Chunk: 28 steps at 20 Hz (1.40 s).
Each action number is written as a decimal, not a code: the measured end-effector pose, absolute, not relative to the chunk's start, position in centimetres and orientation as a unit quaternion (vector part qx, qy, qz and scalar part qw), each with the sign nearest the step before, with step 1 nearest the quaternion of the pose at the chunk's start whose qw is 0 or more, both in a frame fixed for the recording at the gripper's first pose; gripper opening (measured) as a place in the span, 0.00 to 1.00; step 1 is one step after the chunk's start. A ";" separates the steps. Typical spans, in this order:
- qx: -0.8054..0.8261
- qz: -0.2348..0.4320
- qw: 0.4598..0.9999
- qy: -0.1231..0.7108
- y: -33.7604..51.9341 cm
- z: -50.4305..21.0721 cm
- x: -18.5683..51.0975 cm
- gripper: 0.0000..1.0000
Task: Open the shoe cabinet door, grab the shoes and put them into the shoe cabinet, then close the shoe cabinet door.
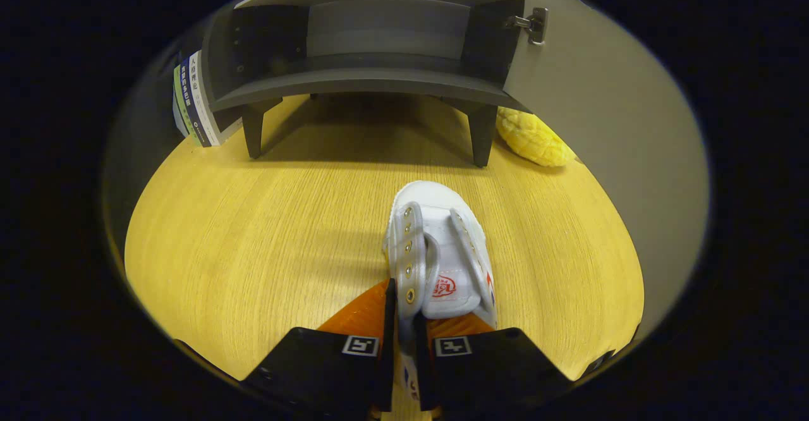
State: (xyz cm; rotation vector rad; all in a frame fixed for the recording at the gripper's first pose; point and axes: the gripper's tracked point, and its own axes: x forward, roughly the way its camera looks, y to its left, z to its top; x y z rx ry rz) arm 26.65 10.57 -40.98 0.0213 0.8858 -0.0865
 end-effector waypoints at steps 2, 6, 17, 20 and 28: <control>0.005 -0.037 0.905 0.425 10.7 -41.0 26.7 0.10; -0.002 -0.025 0.910 0.413 10.8 -40.8 26.9 0.02; -0.019 0.002 0.936 0.351 14.0 -33.9 25.2 0.02; -0.026 0.005 0.945 0.325 14.7 -30.4 24.7 0.02; -0.077 0.027 0.972 0.222 16.3 -18.1 24.2 0.02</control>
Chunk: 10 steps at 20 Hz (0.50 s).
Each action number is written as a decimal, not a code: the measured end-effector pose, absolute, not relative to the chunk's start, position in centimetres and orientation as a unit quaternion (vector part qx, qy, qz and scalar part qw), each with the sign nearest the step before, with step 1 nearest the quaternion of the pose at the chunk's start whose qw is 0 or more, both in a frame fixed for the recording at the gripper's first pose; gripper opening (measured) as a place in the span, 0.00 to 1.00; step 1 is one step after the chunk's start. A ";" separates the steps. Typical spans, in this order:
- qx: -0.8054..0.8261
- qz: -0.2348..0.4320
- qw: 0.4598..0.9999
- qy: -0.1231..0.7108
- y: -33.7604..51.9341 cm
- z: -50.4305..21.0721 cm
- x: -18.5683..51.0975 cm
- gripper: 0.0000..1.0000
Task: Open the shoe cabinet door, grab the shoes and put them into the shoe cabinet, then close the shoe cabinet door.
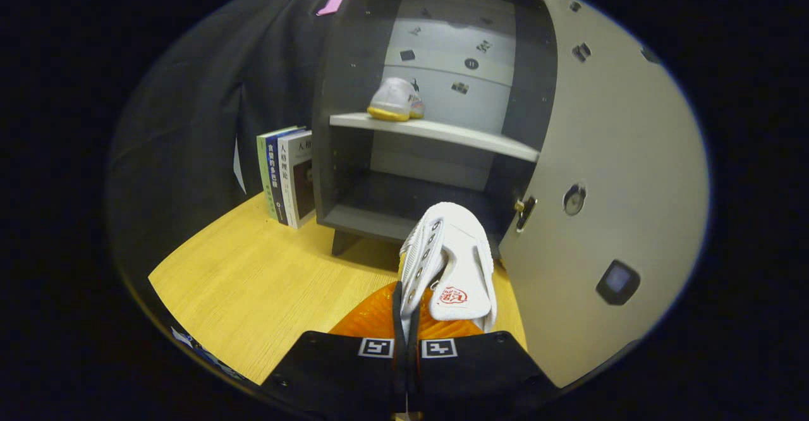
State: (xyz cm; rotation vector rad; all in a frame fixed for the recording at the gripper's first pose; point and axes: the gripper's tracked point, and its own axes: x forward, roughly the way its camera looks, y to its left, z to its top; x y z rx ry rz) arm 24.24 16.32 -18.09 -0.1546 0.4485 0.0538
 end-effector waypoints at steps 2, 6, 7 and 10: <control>-0.080 0.026 0.976 0.200 16.8 -14.8 24.7 0.02; -0.073 0.025 0.984 0.161 17.0 -8.2 27.1 0.02; -0.068 0.025 0.986 0.152 17.0 -6.6 27.9 0.02; -0.062 0.018 0.990 0.123 16.2 -2.2 30.9 0.02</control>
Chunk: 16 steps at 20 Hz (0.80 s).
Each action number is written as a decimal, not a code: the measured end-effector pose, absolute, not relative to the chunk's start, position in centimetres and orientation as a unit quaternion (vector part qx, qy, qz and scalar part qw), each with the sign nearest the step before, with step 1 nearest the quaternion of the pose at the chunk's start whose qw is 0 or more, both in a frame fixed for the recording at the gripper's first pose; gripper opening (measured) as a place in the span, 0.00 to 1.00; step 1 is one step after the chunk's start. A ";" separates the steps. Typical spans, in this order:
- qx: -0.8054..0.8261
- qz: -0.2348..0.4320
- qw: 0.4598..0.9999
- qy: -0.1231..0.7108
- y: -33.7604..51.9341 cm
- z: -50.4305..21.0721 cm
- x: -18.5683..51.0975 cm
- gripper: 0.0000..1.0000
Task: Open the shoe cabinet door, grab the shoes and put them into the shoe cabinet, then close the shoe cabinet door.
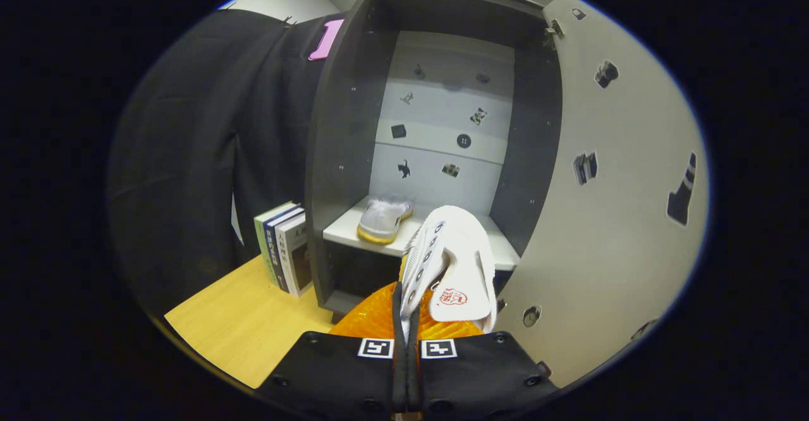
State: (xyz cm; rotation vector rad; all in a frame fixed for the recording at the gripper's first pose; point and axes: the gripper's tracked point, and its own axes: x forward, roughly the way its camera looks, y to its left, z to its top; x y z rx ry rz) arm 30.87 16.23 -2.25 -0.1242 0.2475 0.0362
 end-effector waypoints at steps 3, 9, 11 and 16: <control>-0.071 0.000 0.993 0.098 14.4 1.5 34.7 0.02; -0.043 -0.022 0.996 0.076 11.5 5.8 42.9 0.02; -0.048 -0.026 0.995 0.078 10.7 6.4 45.5 0.02; -0.060 -0.046 0.993 0.091 8.8 5.8 51.7 0.02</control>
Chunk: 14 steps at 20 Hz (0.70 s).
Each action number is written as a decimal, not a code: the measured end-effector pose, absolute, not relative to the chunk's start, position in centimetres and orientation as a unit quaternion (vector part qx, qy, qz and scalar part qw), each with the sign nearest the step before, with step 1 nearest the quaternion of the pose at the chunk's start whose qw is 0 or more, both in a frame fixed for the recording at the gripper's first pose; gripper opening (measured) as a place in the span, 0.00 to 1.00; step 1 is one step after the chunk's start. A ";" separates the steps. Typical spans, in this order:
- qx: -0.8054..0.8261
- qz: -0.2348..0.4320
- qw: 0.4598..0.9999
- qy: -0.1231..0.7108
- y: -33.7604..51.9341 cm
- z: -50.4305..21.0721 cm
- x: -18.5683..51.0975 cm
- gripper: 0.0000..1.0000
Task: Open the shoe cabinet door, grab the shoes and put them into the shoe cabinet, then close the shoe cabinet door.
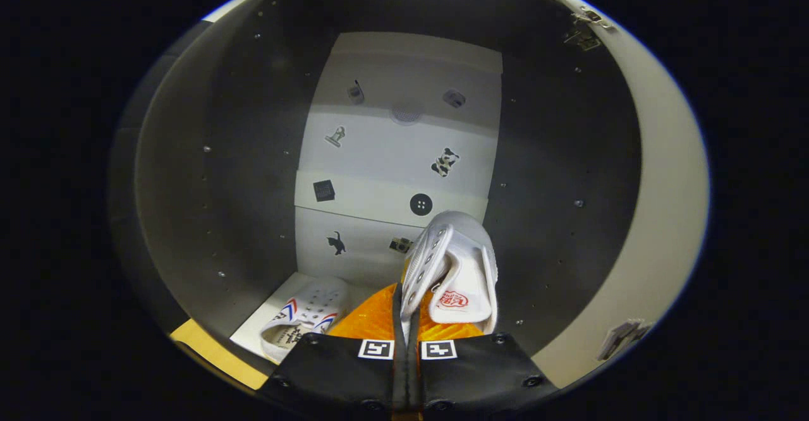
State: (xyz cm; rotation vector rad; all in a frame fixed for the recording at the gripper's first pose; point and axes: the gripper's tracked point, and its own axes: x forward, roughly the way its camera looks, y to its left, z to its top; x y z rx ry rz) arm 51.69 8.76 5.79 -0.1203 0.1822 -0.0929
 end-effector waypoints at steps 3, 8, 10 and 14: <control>-0.062 -0.038 0.991 0.110 9.0 3.9 54.9 0.02; -0.082 -0.020 0.981 0.173 9.9 -1.6 59.1 0.02; -0.071 -0.015 0.977 0.199 10.3 -3.7 60.0 0.02; -0.049 -0.019 0.974 0.220 10.4 -5.1 60.9 0.06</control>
